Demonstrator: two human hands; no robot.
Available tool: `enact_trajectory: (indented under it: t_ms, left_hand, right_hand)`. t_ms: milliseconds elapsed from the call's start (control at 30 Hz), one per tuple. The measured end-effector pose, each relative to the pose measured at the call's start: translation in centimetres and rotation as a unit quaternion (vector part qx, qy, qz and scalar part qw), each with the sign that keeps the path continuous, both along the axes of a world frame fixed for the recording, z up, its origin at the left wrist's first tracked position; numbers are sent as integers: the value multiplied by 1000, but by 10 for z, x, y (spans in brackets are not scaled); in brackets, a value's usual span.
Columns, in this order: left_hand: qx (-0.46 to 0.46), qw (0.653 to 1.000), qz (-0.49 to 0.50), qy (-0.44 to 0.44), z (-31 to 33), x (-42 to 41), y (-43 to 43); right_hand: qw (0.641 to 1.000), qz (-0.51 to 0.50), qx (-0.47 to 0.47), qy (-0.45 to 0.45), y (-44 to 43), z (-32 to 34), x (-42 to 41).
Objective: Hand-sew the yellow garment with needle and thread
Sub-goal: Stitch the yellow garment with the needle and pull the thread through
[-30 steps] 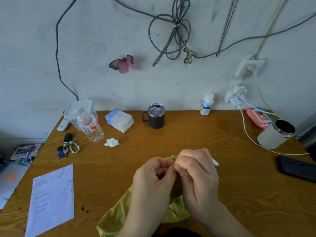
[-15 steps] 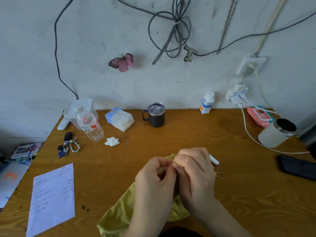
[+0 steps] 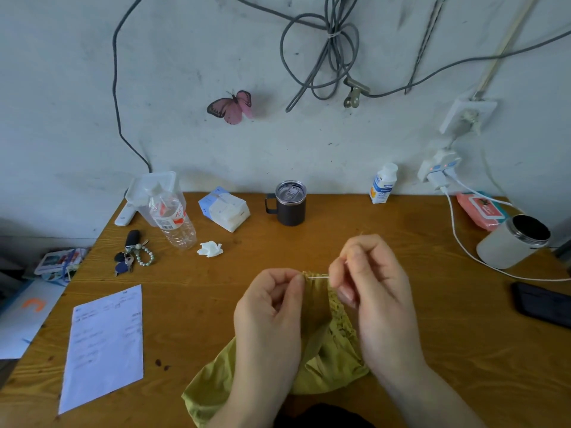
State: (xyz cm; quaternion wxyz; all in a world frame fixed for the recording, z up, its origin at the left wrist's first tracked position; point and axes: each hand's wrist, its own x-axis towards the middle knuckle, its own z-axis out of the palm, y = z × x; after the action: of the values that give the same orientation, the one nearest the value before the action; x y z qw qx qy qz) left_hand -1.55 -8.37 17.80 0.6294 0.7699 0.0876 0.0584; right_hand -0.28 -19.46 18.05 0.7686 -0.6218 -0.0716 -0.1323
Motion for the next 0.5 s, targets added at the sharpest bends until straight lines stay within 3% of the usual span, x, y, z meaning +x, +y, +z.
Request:
enact_trajectory:
  t_ms: [100, 200, 500]
  left_hand:
    - [6, 1000, 14, -19, 0, 2, 3]
    - [4, 999, 21, -24, -2, 5, 7]
    - [-15, 998, 63, 0, -12, 22, 20]
  right_hand:
    - [989, 45, 127, 59, -8, 7, -5]
    - [977, 63, 195, 65, -16, 15, -11]
    - [971, 41, 227, 60, -30, 26, -21]
